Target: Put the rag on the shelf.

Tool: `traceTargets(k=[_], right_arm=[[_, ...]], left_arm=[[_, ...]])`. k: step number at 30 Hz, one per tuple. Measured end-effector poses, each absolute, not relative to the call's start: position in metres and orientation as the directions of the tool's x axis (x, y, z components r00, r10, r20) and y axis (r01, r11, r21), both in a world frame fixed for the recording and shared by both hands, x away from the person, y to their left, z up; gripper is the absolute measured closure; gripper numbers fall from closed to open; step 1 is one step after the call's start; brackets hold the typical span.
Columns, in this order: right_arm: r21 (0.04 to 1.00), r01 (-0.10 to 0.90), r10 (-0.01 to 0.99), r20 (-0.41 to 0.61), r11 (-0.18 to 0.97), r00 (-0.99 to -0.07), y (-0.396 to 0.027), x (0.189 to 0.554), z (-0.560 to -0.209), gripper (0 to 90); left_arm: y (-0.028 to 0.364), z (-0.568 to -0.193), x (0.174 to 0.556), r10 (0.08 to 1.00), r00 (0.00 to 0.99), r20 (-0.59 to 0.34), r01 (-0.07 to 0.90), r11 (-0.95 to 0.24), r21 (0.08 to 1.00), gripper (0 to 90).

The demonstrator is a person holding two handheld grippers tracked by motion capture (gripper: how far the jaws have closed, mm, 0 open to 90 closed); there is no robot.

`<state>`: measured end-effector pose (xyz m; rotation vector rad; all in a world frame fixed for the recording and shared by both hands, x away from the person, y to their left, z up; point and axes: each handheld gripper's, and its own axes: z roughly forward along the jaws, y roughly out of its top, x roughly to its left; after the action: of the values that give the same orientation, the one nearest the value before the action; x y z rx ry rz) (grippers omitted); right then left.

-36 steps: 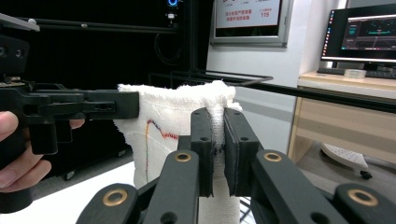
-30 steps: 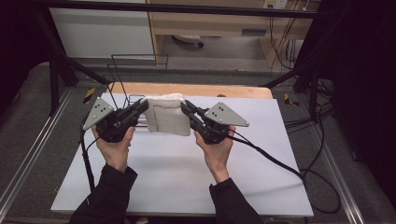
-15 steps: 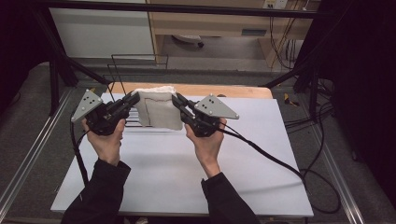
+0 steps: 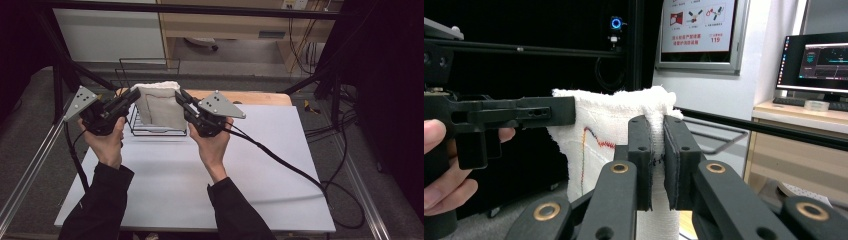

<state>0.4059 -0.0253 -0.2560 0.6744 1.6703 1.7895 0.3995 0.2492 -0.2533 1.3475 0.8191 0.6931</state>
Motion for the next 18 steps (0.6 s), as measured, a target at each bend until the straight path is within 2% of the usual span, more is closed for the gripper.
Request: traceTargets(k=[18], right_arm=[[0.995,-0.097,0.722,-0.042,-0.035,-0.690,-0.001,0.425,-0.237,83.7]], left_arm=[[0.268,-0.236,0.413,0.844,0.525,-0.106,0.009,0.119,0.993,82.9]])
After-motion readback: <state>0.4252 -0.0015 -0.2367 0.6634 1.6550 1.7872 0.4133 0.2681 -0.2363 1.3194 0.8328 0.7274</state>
